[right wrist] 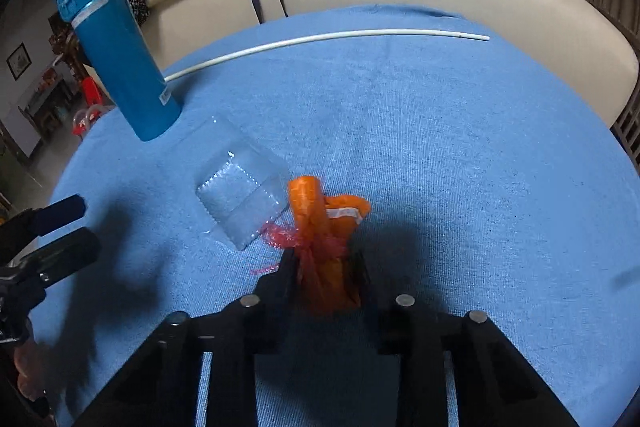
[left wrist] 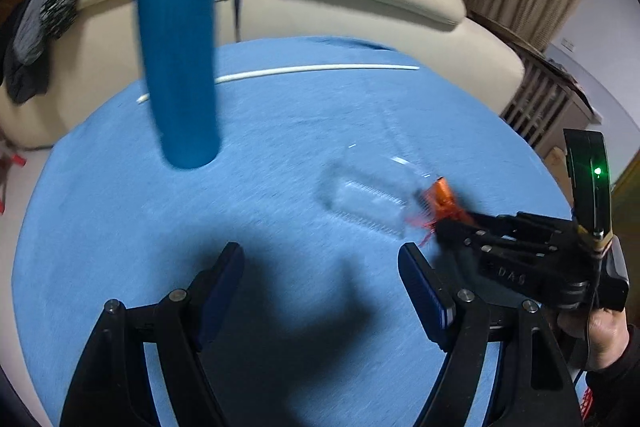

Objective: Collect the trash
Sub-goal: 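Grasp the orange bag with the right tool while the left tool grasps the clear plastic tray, then carry the orange bag and clear tray toward the red basket with both tools, then open both tools over the red basket to drop the orange bag and tray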

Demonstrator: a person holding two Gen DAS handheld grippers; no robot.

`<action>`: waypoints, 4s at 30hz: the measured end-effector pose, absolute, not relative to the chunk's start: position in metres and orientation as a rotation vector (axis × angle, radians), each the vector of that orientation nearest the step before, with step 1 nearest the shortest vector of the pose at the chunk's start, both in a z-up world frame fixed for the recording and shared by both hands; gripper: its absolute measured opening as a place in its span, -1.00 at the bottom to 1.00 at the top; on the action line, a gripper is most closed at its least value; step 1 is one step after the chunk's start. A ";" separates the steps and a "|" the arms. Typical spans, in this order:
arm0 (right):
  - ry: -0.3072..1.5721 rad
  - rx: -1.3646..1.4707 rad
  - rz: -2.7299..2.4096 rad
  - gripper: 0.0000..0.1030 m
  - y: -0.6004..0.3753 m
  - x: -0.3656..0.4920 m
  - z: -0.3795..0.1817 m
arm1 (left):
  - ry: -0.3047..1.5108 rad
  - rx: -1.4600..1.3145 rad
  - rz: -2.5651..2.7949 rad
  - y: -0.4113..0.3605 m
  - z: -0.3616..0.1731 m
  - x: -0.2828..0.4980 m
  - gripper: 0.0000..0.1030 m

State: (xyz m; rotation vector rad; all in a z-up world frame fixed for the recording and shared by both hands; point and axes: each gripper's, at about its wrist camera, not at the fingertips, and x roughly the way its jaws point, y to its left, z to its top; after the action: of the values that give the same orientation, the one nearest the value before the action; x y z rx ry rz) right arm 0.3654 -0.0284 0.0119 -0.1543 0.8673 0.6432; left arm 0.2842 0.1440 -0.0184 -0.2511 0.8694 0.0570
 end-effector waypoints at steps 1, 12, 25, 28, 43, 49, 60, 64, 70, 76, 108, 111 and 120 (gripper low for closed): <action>0.868 -0.138 0.641 -0.46 -0.033 0.365 0.012 | 0.869 -0.242 0.043 0.140 -0.018 0.288 0.55; 0.842 0.039 0.589 -0.48 -0.111 0.336 0.018 | 0.932 -0.397 0.082 0.117 -0.023 0.334 0.56; 0.829 0.122 0.600 -0.48 -0.152 0.296 0.017 | 1.067 -0.316 0.234 0.098 -0.054 0.352 -0.99; 0.815 0.132 0.596 -0.48 -0.162 0.291 0.021 | 1.051 -0.347 0.288 0.126 -0.051 0.324 -0.81; 0.811 0.220 0.579 -0.48 -0.189 0.275 0.021 | 1.059 0.043 0.316 0.112 -0.030 0.419 0.65; 0.808 0.222 0.563 -0.48 -0.192 0.268 0.024 | 1.081 -0.075 0.200 0.120 -0.037 0.403 -0.01; 0.817 0.223 0.491 -0.47 -0.188 0.259 0.023 | 0.944 -0.062 0.172 0.077 0.013 0.288 0.00; 0.794 0.234 0.467 -0.47 -0.192 0.246 0.032 | 0.937 -0.037 0.141 0.057 0.020 0.263 0.00; 0.734 0.255 0.432 -0.47 -0.213 0.210 0.051 | 0.909 -0.012 0.073 0.017 0.030 0.226 0.00; 0.699 0.289 0.384 -0.47 -0.248 0.168 0.055 | 0.886 0.008 0.001 -0.022 0.039 0.202 0.00; 0.808 0.505 -0.050 -0.47 -0.493 0.039 -0.057 | 0.898 0.247 -0.508 -0.292 0.023 0.112 0.01; 0.829 0.520 -0.065 -0.42 -0.497 0.045 -0.065 | 0.906 0.260 -0.518 -0.300 0.021 0.114 0.01; 0.794 0.559 -0.082 0.41 -0.506 0.040 -0.063 | 0.924 0.286 -0.534 -0.314 0.015 0.112 0.02</action>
State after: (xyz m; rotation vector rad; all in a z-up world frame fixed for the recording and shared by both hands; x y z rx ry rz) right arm 0.0398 -0.5065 -0.0625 0.5590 0.7935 -0.0825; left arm 0.1120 -0.3135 0.0146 0.2856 0.9244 -0.5343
